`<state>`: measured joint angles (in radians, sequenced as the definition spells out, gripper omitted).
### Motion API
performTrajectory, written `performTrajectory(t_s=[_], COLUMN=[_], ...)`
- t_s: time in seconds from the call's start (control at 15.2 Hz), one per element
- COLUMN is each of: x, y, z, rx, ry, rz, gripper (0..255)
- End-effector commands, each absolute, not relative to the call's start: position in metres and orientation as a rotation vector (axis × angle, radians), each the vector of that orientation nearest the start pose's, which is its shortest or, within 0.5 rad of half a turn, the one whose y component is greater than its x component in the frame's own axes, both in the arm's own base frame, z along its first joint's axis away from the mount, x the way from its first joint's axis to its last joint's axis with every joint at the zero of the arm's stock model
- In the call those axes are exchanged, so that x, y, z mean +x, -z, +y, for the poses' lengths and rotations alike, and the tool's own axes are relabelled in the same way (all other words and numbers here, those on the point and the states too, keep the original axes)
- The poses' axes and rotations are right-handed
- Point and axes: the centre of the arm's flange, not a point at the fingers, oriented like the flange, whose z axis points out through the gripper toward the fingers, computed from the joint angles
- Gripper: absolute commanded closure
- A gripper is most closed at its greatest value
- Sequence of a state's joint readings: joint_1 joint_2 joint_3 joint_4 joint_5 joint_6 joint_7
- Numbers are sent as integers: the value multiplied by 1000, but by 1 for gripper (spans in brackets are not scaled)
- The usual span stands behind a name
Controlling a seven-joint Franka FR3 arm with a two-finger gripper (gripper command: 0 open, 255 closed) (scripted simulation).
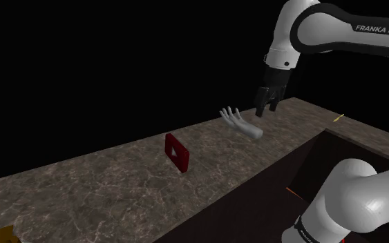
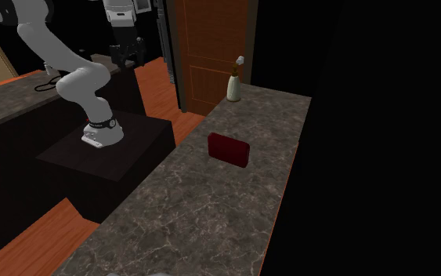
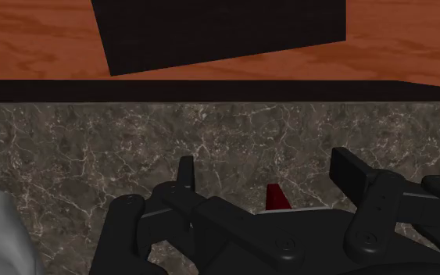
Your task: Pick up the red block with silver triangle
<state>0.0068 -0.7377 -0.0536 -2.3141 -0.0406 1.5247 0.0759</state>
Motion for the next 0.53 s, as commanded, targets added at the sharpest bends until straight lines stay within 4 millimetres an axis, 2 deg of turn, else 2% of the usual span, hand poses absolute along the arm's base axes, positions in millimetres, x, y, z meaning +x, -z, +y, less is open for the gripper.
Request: performTrajectory(t_s=[0.0, 0.46], x=[315, 386], y=[-591, -533], z=[-24, -8], rx=[-3142, -3137], ry=[-82, -92], rz=[171, 182], gripper=[0, 0])
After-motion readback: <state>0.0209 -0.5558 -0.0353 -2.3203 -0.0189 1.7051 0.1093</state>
